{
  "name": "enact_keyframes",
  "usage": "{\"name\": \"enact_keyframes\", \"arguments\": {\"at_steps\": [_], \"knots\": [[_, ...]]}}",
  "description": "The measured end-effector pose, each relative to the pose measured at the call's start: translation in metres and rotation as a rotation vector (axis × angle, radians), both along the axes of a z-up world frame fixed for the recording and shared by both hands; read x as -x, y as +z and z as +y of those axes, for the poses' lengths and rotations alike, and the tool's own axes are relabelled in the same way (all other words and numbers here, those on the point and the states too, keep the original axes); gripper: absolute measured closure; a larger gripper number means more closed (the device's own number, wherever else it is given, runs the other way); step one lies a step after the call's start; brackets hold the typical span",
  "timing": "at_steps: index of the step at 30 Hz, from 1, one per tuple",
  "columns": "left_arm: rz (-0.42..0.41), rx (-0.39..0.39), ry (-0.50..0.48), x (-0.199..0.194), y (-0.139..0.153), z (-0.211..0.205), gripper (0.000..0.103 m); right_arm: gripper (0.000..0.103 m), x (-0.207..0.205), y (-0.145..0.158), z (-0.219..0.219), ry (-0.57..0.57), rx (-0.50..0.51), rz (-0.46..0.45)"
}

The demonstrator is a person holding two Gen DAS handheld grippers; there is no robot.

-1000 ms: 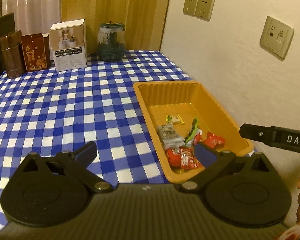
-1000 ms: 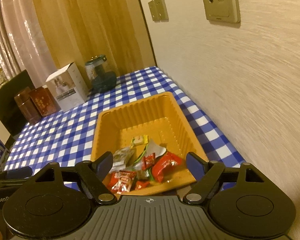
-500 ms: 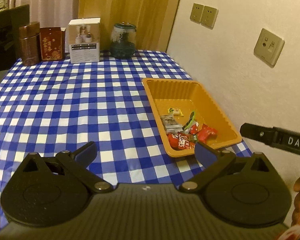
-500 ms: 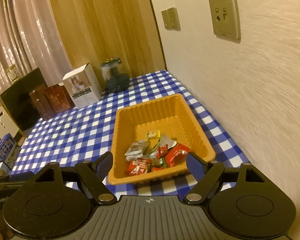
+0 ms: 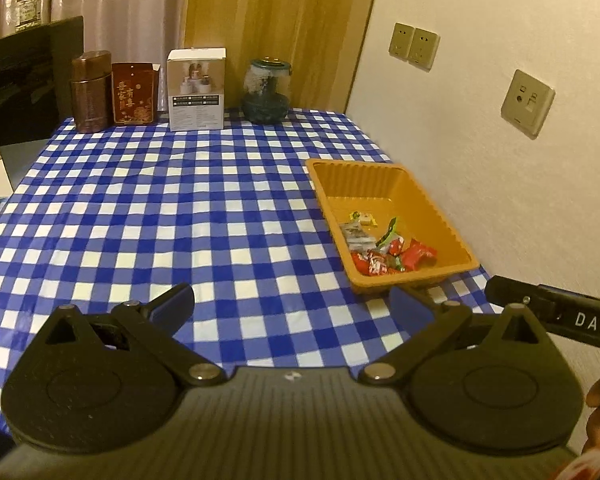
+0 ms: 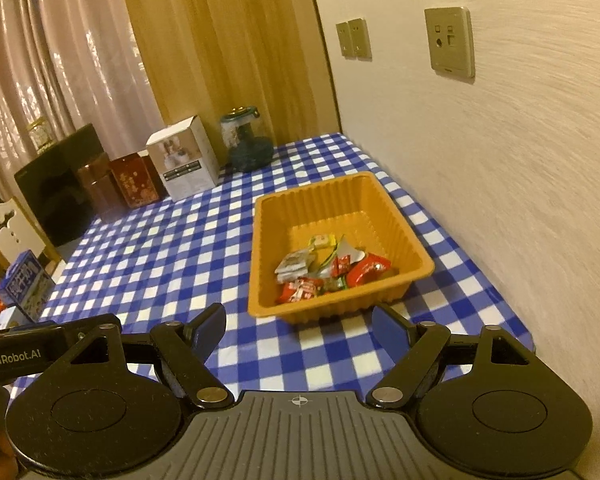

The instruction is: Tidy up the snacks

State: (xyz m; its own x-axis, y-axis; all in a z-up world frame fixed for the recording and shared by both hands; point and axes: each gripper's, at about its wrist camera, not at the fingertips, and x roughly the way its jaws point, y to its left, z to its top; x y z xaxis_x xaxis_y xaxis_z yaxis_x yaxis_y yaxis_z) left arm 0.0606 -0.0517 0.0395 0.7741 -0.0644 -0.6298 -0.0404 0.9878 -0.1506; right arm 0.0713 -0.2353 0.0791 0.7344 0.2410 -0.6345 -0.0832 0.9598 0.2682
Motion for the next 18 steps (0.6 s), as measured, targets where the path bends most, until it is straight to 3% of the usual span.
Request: {"name": "enact_keyframes", "arguments": {"at_steps": [18], "knots": [[0.010,-0.008,0.009,0.067,0.009,0.017,0.000,0.023,0.063,0.024,0.029,0.051,0.069,-0.005]]}}
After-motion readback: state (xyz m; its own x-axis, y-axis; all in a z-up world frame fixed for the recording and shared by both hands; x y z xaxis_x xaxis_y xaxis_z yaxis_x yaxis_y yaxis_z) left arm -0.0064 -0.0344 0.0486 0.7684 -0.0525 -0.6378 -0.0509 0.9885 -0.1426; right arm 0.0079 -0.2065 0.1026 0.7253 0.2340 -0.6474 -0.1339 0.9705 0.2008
